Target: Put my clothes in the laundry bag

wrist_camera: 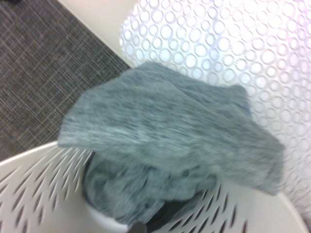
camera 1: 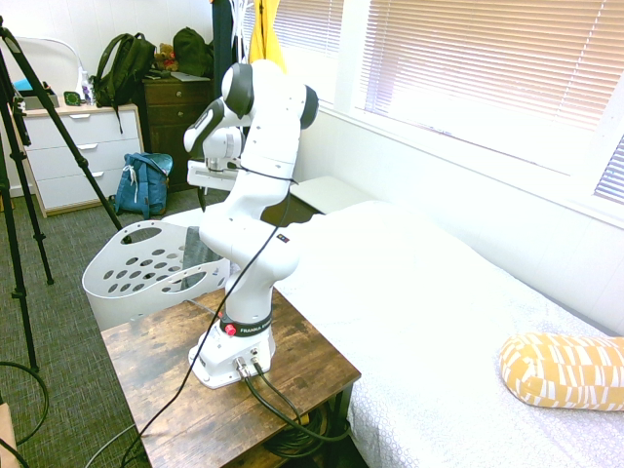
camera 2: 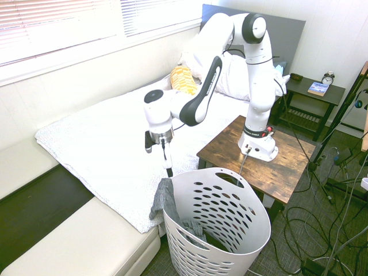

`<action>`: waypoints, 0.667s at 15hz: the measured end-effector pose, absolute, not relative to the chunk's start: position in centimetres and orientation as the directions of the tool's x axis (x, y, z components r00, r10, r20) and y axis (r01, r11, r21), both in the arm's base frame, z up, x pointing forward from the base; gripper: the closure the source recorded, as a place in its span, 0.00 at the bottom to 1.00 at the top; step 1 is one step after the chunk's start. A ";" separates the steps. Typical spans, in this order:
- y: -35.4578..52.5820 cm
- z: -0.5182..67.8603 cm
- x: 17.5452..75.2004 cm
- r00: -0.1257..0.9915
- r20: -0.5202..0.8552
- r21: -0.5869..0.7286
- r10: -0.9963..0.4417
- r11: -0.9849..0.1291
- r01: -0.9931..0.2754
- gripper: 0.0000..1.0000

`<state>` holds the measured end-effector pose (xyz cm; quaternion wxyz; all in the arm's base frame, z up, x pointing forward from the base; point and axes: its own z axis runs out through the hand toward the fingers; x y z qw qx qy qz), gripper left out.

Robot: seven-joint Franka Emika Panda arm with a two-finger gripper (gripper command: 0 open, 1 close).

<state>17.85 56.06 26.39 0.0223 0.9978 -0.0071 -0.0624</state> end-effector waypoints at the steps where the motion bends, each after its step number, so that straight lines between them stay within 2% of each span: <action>1: 58.1 24.7 18.1 0.991 -0.131 0.037 -0.026 -0.999 -0.021 0.00; 5: 64.0 22.6 20.7 0.988 -0.135 0.029 -0.078 -0.997 -0.075 0.00; 10: 65.0 19.6 20.3 0.993 -0.109 0.119 -0.047 -0.992 -0.034 0.00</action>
